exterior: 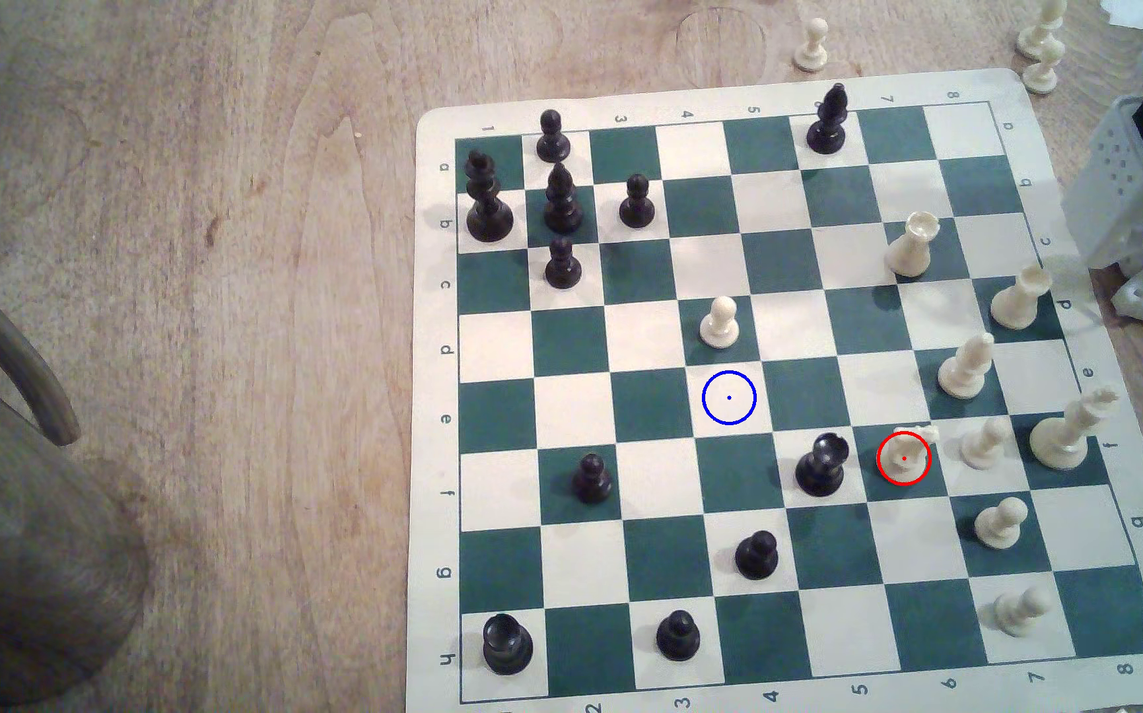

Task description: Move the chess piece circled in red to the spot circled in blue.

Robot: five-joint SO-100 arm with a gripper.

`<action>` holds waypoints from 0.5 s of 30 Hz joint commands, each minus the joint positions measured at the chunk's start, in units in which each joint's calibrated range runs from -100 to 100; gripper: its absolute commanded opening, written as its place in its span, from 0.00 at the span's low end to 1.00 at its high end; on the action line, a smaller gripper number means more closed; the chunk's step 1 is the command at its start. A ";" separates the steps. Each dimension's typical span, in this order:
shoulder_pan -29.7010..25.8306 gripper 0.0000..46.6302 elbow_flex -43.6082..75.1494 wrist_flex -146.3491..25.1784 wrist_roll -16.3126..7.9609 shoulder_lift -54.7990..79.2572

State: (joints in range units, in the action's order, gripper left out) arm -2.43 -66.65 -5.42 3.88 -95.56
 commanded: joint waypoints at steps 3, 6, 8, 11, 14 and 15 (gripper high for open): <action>-1.20 0.00 14.34 -26.60 -3.42 8.12; -4.88 0.02 24.13 -41.67 -8.45 11.18; -7.30 0.19 22.77 -41.10 -15.53 7.02; -8.32 0.17 18.42 -39.22 -20.56 4.13; -6.91 0.13 17.51 -41.84 -20.51 4.98; -6.52 0.13 18.51 -44.46 -20.61 7.87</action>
State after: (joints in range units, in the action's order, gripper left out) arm -9.51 -49.66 -46.37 -15.65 -91.20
